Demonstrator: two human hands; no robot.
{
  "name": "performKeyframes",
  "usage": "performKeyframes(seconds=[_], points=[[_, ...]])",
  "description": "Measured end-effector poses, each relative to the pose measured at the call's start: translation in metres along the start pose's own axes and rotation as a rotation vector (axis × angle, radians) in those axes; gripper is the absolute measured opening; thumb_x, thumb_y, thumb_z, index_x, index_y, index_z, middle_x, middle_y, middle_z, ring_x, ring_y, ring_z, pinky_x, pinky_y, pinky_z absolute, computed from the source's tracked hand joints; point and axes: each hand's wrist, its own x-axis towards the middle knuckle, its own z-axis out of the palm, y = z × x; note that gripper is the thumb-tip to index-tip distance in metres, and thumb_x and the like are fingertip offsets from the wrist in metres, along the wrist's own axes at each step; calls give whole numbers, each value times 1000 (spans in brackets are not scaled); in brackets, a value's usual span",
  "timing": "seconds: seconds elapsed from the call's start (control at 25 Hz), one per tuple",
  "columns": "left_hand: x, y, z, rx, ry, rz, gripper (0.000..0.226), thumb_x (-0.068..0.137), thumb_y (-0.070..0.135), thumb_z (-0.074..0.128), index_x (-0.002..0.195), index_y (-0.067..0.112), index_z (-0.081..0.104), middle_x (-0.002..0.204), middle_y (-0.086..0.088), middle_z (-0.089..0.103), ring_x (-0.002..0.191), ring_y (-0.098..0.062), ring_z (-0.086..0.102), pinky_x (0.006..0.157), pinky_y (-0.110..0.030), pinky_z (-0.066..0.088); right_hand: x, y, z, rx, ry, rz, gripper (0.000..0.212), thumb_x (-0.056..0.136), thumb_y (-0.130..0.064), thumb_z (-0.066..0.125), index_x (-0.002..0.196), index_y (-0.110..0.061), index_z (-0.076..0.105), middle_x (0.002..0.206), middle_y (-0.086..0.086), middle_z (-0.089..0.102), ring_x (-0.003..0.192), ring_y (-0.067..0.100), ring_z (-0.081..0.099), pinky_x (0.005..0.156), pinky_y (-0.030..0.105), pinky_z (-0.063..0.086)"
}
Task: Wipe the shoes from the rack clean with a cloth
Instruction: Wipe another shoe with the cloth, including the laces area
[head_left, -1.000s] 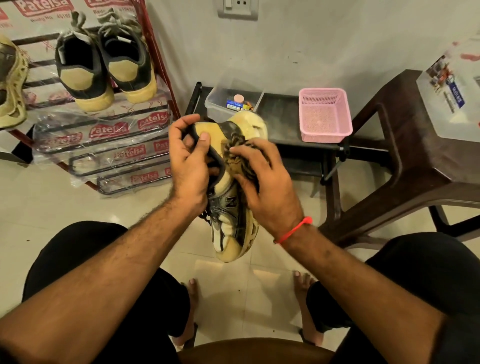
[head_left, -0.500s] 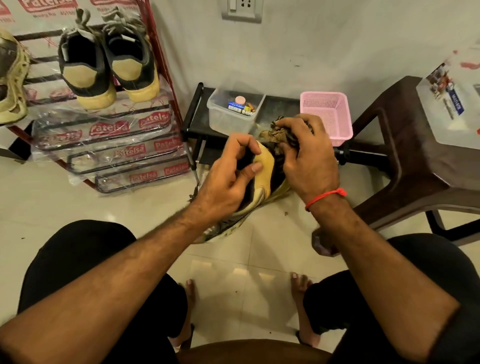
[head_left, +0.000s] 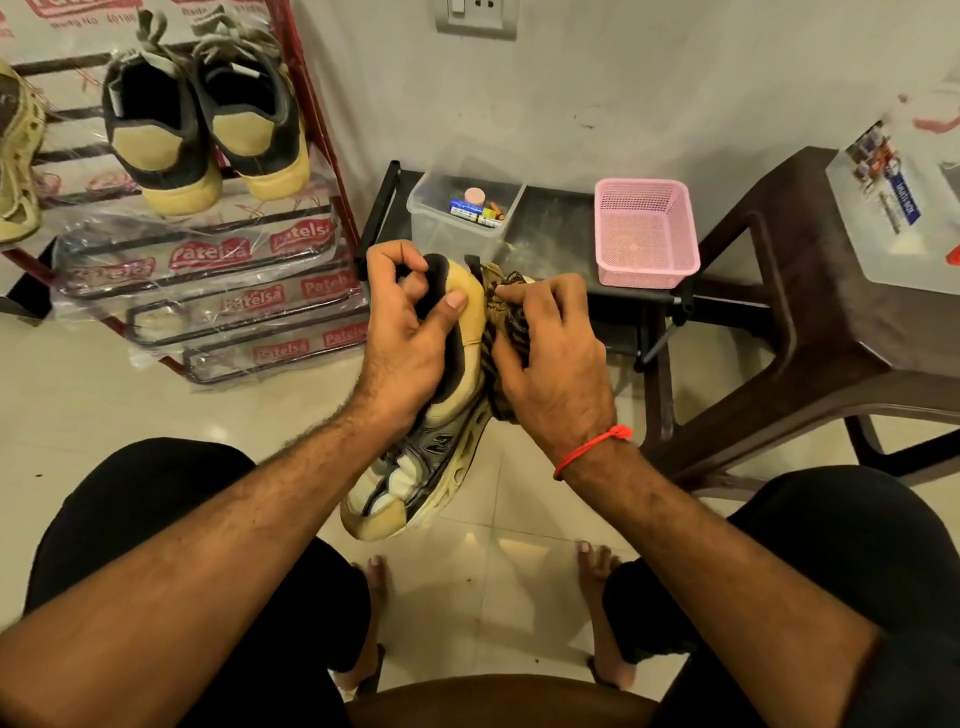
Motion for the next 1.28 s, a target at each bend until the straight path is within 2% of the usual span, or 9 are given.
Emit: performKeyframes(seconds=[0.16, 0.32, 0.48, 0.6, 0.76, 0.88, 1.0, 1.12, 1.28], points=[[-8, 1, 2, 10, -9, -54, 41, 96, -14, 53, 105, 22, 35, 76, 17, 61, 72, -8, 58, 67, -24, 50, -3, -1, -3, -42, -97, 69, 31, 82, -24, 72, 109, -14, 61, 110, 6, 48, 81, 24, 61, 71, 40, 59], [-7, -4, -5, 4, 78, -127, 33, 92, 3, 58, 105, 27, 39, 86, -3, 58, 81, -21, 57, 78, -42, 49, -6, 1, -2, -100, -232, 59, 35, 78, -34, 71, 105, -15, 60, 107, 3, 48, 83, 25, 58, 74, 39, 55], [7, 2, -12, -15, 217, -133, 24, 92, 13, 58, 101, 30, 44, 85, 2, 51, 81, -17, 47, 76, -39, 43, -23, 6, 5, -160, -562, -11, 36, 80, -44, 70, 106, -19, 63, 105, 1, 59, 94, 22, 59, 83, 36, 54], [11, 9, -14, -1, 146, -95, 23, 99, 13, 55, 101, 32, 44, 93, -3, 52, 84, -23, 49, 62, -35, 45, -11, 12, 3, -36, -434, 24, 28, 76, -38, 70, 95, -18, 64, 97, 1, 63, 88, 20, 60, 80, 33, 53], [10, 17, -14, -20, 112, -162, 23, 105, 8, 51, 106, 30, 46, 94, 4, 55, 75, -8, 55, 47, -25, 48, 5, 21, -10, 219, -236, 210, 23, 74, -39, 68, 91, -23, 66, 93, -4, 66, 84, 8, 63, 77, 26, 57], [8, 17, -14, -7, 87, -178, 25, 105, 7, 51, 118, 28, 47, 100, 7, 64, 76, -4, 62, 49, -23, 50, 5, 16, -10, 336, -98, 222, 25, 74, -38, 65, 96, -25, 66, 99, -4, 66, 89, 5, 64, 78, 20, 56], [8, 16, -12, -6, 48, -154, 35, 104, 5, 51, 129, 29, 45, 105, 2, 69, 81, -16, 64, 50, -24, 51, 7, 18, -11, 285, -16, 85, 25, 81, -19, 70, 106, -18, 66, 106, -1, 62, 97, 6, 60, 87, 24, 54], [7, 11, -12, 37, -27, -86, 37, 102, 0, 52, 129, 25, 47, 100, -5, 64, 88, -20, 61, 65, -27, 53, 11, 19, -12, 199, -9, -68, 27, 83, -9, 68, 110, -10, 66, 109, 5, 59, 99, 8, 56, 91, 18, 49], [-1, 1, -10, 170, -230, 4, 35, 97, 2, 57, 120, 27, 51, 96, -17, 54, 88, -32, 53, 81, -54, 49, 24, 26, -15, 159, 56, -44, 27, 83, -8, 66, 109, -11, 67, 108, 5, 61, 97, 11, 58, 88, 22, 49]])
